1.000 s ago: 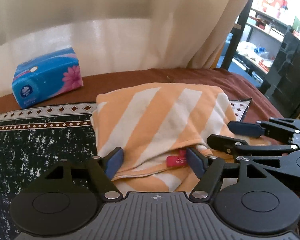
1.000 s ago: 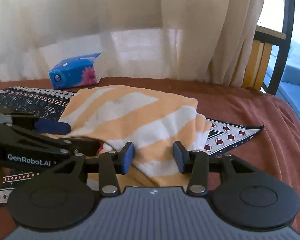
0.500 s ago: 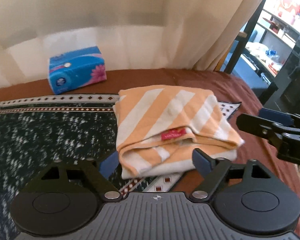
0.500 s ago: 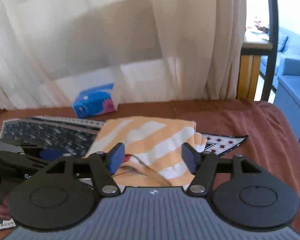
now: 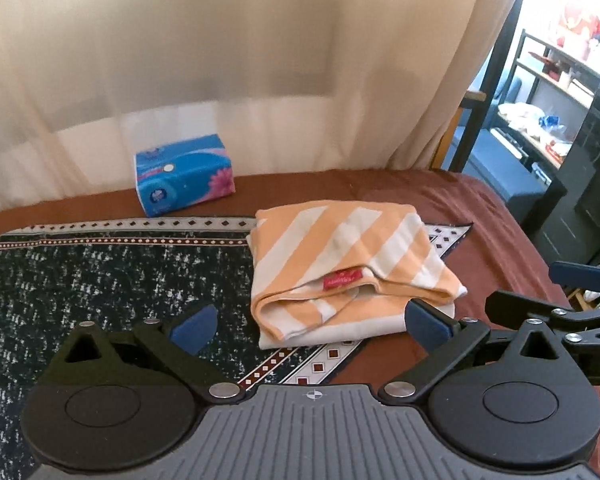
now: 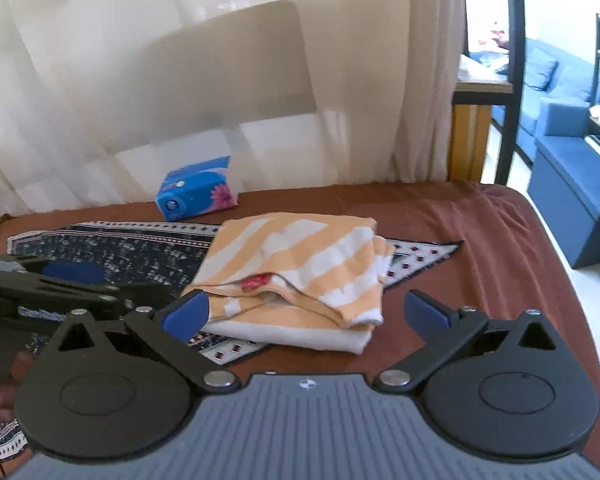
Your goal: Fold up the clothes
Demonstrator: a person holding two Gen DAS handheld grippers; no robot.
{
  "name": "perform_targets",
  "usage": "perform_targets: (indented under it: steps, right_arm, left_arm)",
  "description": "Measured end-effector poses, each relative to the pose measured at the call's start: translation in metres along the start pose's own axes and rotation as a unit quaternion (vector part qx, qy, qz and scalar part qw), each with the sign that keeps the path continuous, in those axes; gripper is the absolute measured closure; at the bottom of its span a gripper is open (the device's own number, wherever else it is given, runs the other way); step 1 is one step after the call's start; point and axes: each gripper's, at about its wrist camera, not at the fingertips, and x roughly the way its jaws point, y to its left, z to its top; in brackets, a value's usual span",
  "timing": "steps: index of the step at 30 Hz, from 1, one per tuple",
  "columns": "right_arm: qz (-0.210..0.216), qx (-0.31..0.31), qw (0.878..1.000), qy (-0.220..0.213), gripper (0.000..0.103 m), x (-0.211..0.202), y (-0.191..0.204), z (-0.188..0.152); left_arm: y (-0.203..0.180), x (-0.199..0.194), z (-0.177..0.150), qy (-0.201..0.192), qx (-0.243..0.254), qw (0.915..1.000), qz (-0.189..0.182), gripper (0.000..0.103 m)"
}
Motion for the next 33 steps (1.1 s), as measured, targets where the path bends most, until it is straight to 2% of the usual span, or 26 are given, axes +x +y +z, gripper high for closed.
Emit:
perform_targets:
  steps: [9, 33]
  right_arm:
    - [-0.020, 0.000, 1.000, 0.009, 0.000, -0.008, -0.003, -0.009]
    - [-0.019, -0.016, 0.999, 0.030, 0.000, 0.003, 0.000, -0.009]
  left_arm:
    - [-0.001, -0.005, -0.003, 0.001, -0.012, 0.9999, 0.001, 0.000]
    - [-0.002, 0.003, -0.004, 0.017, -0.005, 0.9998, 0.005, 0.000]
